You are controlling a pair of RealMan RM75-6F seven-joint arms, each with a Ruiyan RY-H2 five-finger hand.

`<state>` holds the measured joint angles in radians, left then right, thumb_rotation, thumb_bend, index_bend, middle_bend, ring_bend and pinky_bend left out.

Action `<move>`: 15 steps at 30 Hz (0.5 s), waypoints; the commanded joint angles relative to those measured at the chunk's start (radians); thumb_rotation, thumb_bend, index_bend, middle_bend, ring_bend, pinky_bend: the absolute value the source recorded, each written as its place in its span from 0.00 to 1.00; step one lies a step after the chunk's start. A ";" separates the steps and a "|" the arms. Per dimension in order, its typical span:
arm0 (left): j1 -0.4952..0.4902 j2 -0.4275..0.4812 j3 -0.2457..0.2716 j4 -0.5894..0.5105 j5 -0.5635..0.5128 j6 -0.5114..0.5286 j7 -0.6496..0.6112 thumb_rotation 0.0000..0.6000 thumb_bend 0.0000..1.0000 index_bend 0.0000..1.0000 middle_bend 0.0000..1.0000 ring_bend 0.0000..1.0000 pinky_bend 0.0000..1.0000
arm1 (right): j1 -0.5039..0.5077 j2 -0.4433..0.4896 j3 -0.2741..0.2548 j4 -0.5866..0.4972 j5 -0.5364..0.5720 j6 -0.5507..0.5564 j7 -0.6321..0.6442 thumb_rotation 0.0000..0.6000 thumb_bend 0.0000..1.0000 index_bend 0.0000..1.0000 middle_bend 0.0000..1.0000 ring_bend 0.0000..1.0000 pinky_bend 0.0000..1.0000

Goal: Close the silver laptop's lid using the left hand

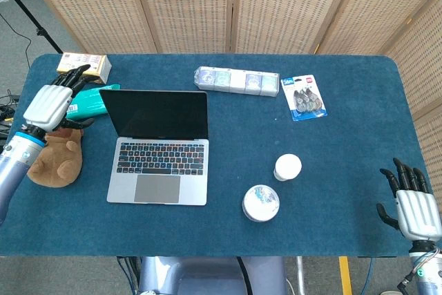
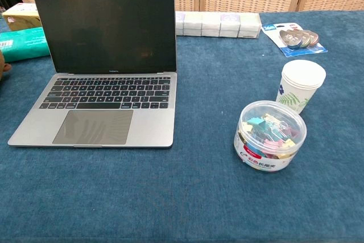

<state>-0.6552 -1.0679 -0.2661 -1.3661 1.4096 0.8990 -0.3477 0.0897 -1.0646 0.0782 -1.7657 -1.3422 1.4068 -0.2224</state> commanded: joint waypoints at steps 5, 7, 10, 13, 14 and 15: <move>-0.060 -0.077 -0.015 -0.045 -0.038 -0.023 0.036 1.00 0.19 0.16 0.04 0.05 0.12 | -0.002 0.009 0.001 -0.002 -0.003 0.003 0.015 1.00 0.38 0.17 0.00 0.00 0.00; -0.065 -0.089 -0.015 -0.059 -0.046 -0.019 0.053 1.00 0.19 0.16 0.04 0.05 0.12 | -0.003 0.011 0.001 -0.003 -0.003 0.003 0.019 1.00 0.38 0.17 0.00 0.00 0.00; -0.080 -0.105 -0.015 -0.082 -0.053 -0.018 0.078 1.00 0.19 0.16 0.04 0.05 0.12 | -0.004 0.014 0.002 -0.004 -0.003 0.004 0.025 1.00 0.37 0.17 0.00 0.00 0.00; -0.095 -0.106 -0.018 -0.096 -0.068 -0.027 0.095 1.00 0.19 0.16 0.04 0.05 0.12 | -0.004 0.017 0.002 -0.007 -0.003 0.005 0.027 1.00 0.37 0.17 0.00 0.00 0.00; -0.100 -0.105 -0.018 -0.098 -0.071 -0.031 0.101 1.00 0.19 0.16 0.04 0.05 0.12 | -0.004 0.018 0.002 -0.008 -0.004 0.005 0.028 1.00 0.37 0.17 0.00 0.00 0.00; -0.103 -0.103 -0.018 -0.100 -0.074 -0.034 0.105 1.00 0.19 0.16 0.04 0.05 0.12 | -0.005 0.018 0.002 -0.008 -0.004 0.006 0.029 1.00 0.37 0.17 0.00 0.00 0.00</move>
<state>-0.7546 -1.1714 -0.2834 -1.4627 1.3394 0.8686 -0.2465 0.0849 -1.0461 0.0803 -1.7739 -1.3461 1.4132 -0.1938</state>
